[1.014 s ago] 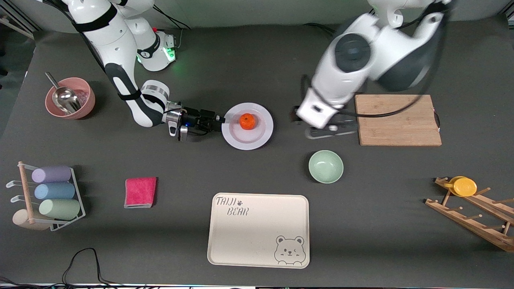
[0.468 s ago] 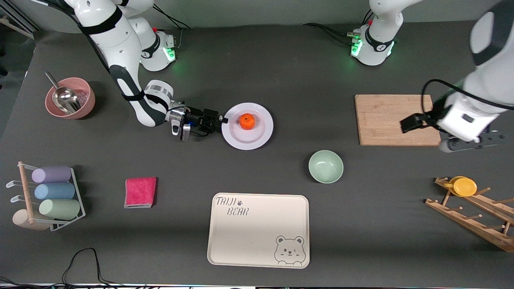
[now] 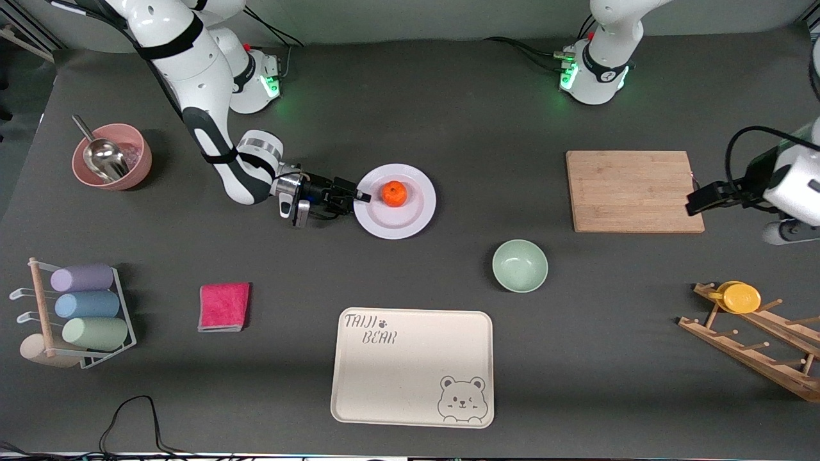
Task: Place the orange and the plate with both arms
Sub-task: 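Withdraw the left gripper while the right gripper grips the plate rim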
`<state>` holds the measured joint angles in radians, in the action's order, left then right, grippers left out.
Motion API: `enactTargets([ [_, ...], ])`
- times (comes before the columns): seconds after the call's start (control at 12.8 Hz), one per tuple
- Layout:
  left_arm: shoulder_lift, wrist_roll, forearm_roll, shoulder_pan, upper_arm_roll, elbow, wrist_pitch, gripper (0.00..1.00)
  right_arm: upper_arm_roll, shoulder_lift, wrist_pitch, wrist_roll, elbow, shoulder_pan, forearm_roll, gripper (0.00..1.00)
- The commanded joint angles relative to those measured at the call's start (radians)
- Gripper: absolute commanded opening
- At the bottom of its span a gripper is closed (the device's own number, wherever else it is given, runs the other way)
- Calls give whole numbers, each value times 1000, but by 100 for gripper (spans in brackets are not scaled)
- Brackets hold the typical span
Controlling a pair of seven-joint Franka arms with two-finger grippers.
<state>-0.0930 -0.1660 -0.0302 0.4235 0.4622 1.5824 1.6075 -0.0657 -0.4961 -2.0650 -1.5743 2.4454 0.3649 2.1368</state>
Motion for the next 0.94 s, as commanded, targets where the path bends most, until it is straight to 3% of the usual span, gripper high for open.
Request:
enactTargets([
  [0.0,51,95,15,-237,-251,5,6,100,0,-33,-44,-88,-29,16,35,40],
  [0.16,65,129,15,-343,-367,11,6,100,0,-33,-47,-104,-29,16,35,10],
  [0.23,68,129,16,-371,-390,11,8,100,0,-33,-47,-107,-29,16,35,0],
  [0.86,67,140,16,-385,-390,2,-57,100,-2,-25,-11,-12,-23,-7,29,0],
])
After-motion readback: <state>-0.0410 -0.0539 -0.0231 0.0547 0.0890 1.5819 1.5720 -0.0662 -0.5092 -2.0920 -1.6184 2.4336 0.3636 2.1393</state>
